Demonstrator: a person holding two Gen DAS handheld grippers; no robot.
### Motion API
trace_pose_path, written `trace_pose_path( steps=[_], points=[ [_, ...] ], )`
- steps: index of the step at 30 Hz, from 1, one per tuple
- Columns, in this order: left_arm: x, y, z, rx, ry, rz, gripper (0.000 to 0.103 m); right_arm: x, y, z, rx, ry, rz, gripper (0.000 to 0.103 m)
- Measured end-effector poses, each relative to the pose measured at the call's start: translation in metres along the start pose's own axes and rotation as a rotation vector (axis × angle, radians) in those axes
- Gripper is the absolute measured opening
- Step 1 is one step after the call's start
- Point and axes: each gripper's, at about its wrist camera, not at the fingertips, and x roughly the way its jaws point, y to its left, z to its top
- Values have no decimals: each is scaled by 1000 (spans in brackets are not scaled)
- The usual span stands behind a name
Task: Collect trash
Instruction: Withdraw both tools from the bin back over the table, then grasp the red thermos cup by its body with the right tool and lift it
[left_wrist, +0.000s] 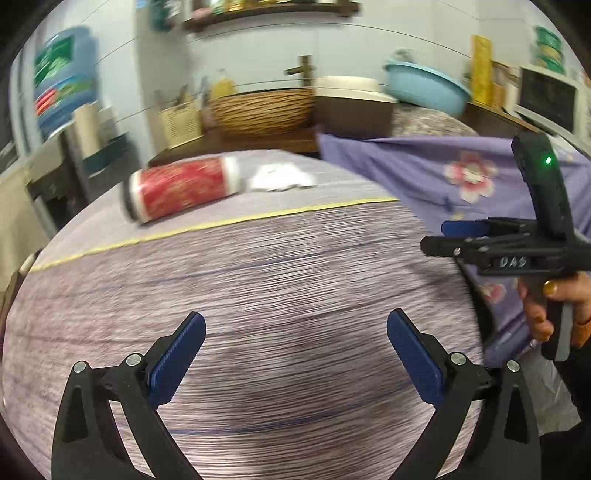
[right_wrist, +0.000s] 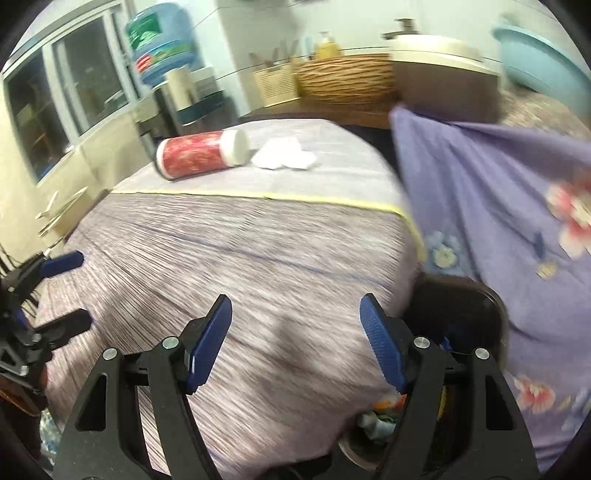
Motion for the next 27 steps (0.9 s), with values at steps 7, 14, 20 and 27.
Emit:
trace_pose_path(
  steps=[7, 14, 20, 27],
  points=[
    [-25, 57, -12, -83, -38, 52, 98, 53, 74, 72, -232, 7, 58, 87],
    [-31, 92, -32, -156, -29, 40, 98, 127, 168, 142, -665, 21, 40, 95],
    [-32, 106, -42, -169, -52, 54, 98, 199, 230, 180, -1005, 108, -15, 97],
    [-28, 112, -44, -165, -71, 38, 98, 266, 255, 190, -1272, 221, -98, 97]
  ],
)
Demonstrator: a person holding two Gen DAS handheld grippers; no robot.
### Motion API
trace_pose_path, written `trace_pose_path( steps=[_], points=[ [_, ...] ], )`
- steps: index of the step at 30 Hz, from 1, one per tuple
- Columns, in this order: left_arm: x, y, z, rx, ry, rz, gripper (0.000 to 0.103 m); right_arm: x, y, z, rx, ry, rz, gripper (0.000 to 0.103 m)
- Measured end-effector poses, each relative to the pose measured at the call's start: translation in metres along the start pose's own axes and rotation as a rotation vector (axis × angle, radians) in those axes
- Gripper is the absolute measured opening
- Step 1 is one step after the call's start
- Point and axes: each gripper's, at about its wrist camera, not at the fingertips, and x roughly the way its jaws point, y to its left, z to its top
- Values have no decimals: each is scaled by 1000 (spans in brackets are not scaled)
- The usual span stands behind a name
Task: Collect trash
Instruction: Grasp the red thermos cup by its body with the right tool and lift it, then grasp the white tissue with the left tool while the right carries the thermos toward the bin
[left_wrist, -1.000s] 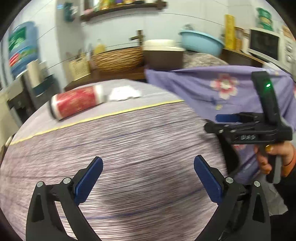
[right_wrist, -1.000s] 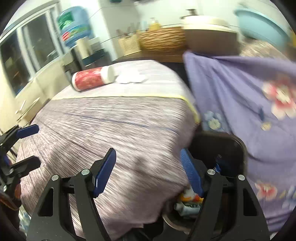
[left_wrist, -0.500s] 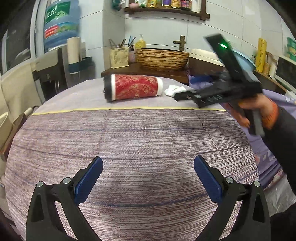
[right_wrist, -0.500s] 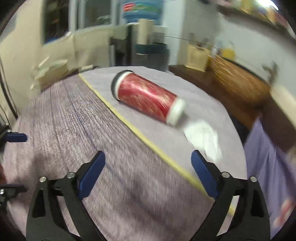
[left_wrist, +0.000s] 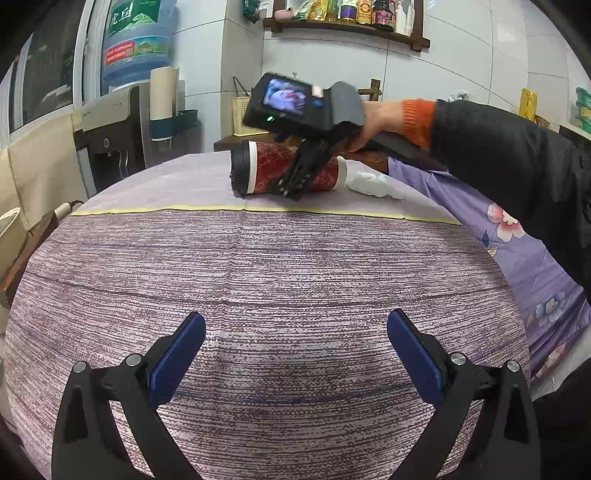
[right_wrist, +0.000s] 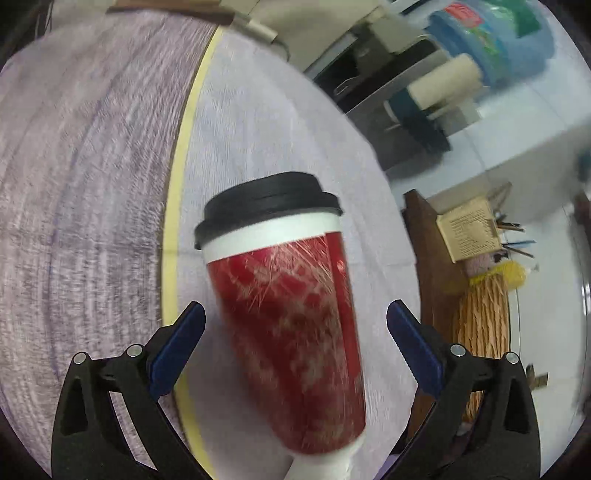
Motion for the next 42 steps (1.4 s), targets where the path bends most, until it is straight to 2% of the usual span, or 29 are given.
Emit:
trace_pose_path(
  steps=[2, 7, 10, 12, 17, 21, 24, 30, 34, 37, 40, 42],
  points=[
    [1, 1, -1, 1, 0, -4, 98, 16, -1, 4, -21, 33, 19, 97],
    [4, 5, -4, -7, 4, -15, 98, 27, -11, 10, 13, 13, 30, 97],
    [6, 5, -5, -10, 11, -18, 98, 26, -12, 10, 46, 3, 60, 83],
    [5, 5, -5, -14, 8, -18, 98, 25, -7, 11, 52, -2, 36, 82],
    [2, 5, -3, -6, 8, -2, 98, 5, -2, 3, 153, -36, -5, 82],
    [2, 3, -1, -8, 29, 2, 98, -31, -10, -11, 265, -122, -15, 82],
    [8, 0, 5, 4, 65, -21, 98, -64, -12, -33, 343, -190, -14, 81],
    [33, -21, 27, 92, 121, -29, 98, -129, -13, -97, 514, -307, -50, 79],
    [59, -39, 53, 146, 107, -42, 98, -158, -13, -137, 604, -344, -63, 79],
    [94, -58, 74, 198, 104, -16, 98, -181, -10, -167, 656, -366, -81, 79],
    [124, -78, 91, 226, 114, -51, 98, -197, -12, -200, 721, -360, -104, 79],
    [152, -95, 104, 261, 122, -45, 98, -206, -13, -219, 755, -355, -118, 79]
  ],
)
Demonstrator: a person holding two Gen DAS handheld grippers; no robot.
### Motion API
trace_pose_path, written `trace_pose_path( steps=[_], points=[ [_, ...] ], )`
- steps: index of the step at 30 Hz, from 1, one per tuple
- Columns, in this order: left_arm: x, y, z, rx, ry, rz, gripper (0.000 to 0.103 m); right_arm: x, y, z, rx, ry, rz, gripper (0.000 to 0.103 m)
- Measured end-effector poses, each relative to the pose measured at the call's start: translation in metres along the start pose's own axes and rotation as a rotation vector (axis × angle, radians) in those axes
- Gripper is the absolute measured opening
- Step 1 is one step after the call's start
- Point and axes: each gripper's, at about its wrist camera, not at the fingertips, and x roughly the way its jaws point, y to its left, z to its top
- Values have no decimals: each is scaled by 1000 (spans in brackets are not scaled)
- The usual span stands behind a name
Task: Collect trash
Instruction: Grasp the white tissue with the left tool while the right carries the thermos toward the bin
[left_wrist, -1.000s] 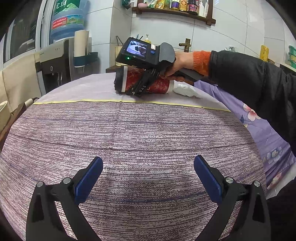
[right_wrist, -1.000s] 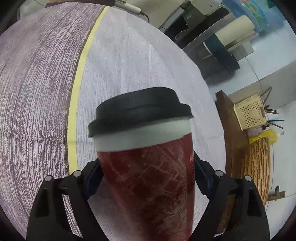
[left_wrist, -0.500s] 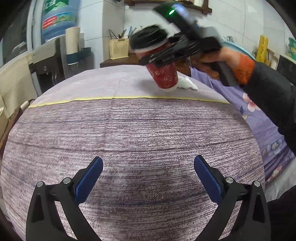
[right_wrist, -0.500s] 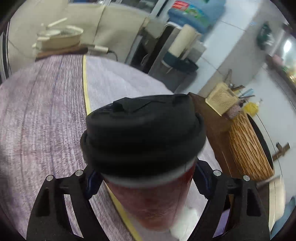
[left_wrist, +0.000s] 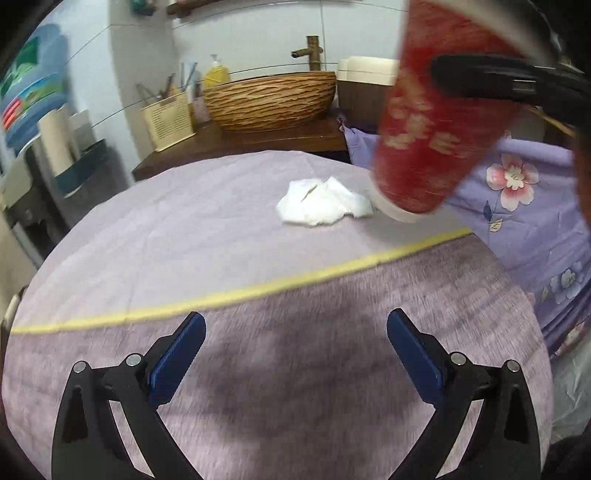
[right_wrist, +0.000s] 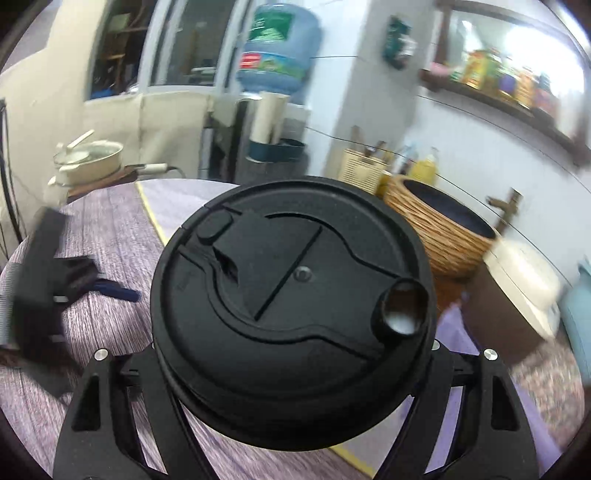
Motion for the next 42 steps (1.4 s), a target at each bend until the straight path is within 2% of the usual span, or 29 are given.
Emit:
trace_pose_path(
  steps=[8, 13, 15, 16, 18, 19, 20, 21, 25, 30, 36, 42],
  points=[
    [75, -27, 68, 86, 45, 37, 98, -50, -51, -46, 86, 13, -102, 79],
    [115, -32, 92, 61, 103, 45, 97, -71, -58, -70, 95, 11, -133, 79],
    [123, -33, 93, 49, 115, 49, 79, -78, -60, -78, 113, 5, -142, 79],
    [122, -33, 92, 34, 107, 33, 75, -84, -62, -83, 123, 1, -151, 79],
    [119, -33, 91, 9, 98, 8, 51, -91, -64, -90, 140, -5, -162, 79],
    [117, -34, 90, 18, 95, 30, 44, -95, -66, -95, 154, -10, -166, 79],
    [115, -38, 89, 39, 92, 56, 31, -100, -67, -99, 169, -17, -172, 79],
    [113, -41, 88, 55, 89, 69, 27, -102, -68, -102, 176, -19, -174, 79],
    [100, -48, 81, 64, 78, 67, 23, -112, -69, -115, 230, -41, -188, 79],
    [64, -58, 71, 63, 14, 64, 22, -126, -69, -131, 290, -56, -216, 79],
    [9, -81, 48, 66, -50, 13, 22, -145, -55, -150, 294, -61, -280, 79],
    [-39, -105, 21, 53, -96, -48, 22, -158, -49, -186, 371, -28, -301, 79]
  ],
)
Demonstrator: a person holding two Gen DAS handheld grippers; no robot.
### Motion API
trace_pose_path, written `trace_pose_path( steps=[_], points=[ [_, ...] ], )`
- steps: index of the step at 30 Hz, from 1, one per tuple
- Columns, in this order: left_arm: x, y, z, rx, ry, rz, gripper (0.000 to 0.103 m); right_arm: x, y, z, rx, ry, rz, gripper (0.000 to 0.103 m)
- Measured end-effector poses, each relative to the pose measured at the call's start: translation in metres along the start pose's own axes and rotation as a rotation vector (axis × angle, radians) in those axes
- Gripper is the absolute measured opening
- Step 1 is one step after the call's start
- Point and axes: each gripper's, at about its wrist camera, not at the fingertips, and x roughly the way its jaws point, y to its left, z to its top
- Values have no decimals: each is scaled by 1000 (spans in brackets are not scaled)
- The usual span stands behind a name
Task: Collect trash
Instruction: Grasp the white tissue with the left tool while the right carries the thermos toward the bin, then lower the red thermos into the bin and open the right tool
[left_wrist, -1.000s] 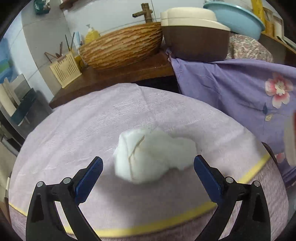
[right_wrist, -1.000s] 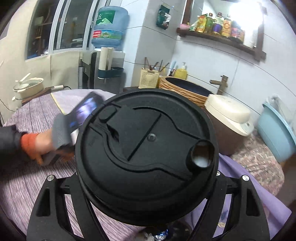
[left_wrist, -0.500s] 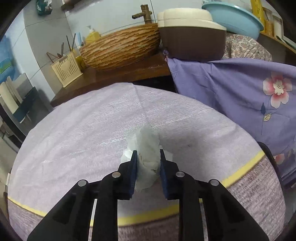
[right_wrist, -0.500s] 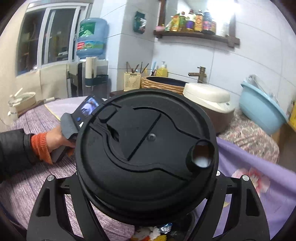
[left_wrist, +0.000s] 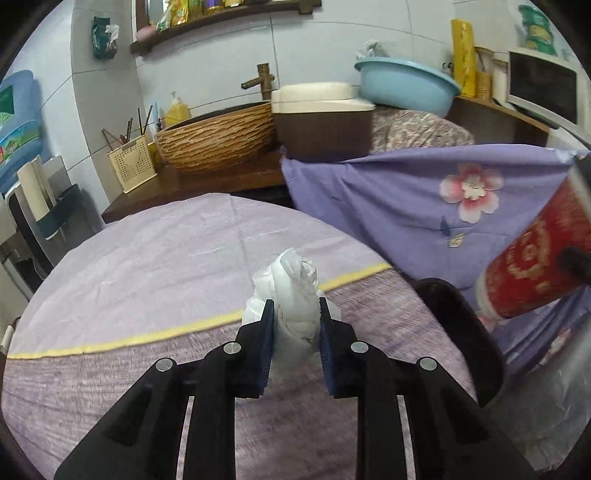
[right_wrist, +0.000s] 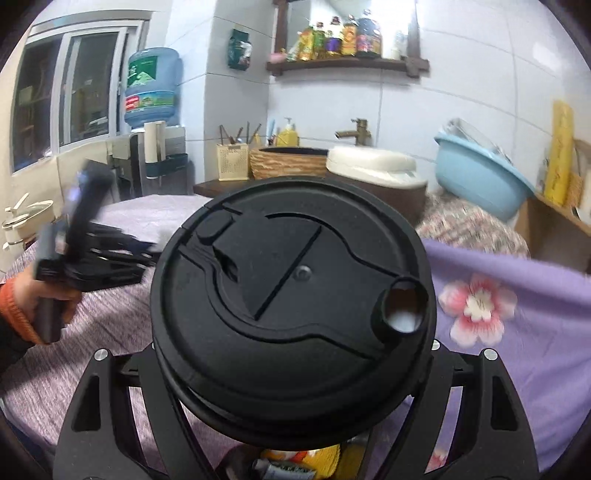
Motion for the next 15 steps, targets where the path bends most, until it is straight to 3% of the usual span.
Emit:
trace_pose_path(
  steps=[8, 15],
  points=[
    [-48, -39, -27, -32, -54, -68, 22, 13, -18, -65, 110, 131, -27, 79],
    [-65, -71, -42, -57, -72, -136, 22, 44, -34, -111, 164, 233, -72, 79]
  ],
)
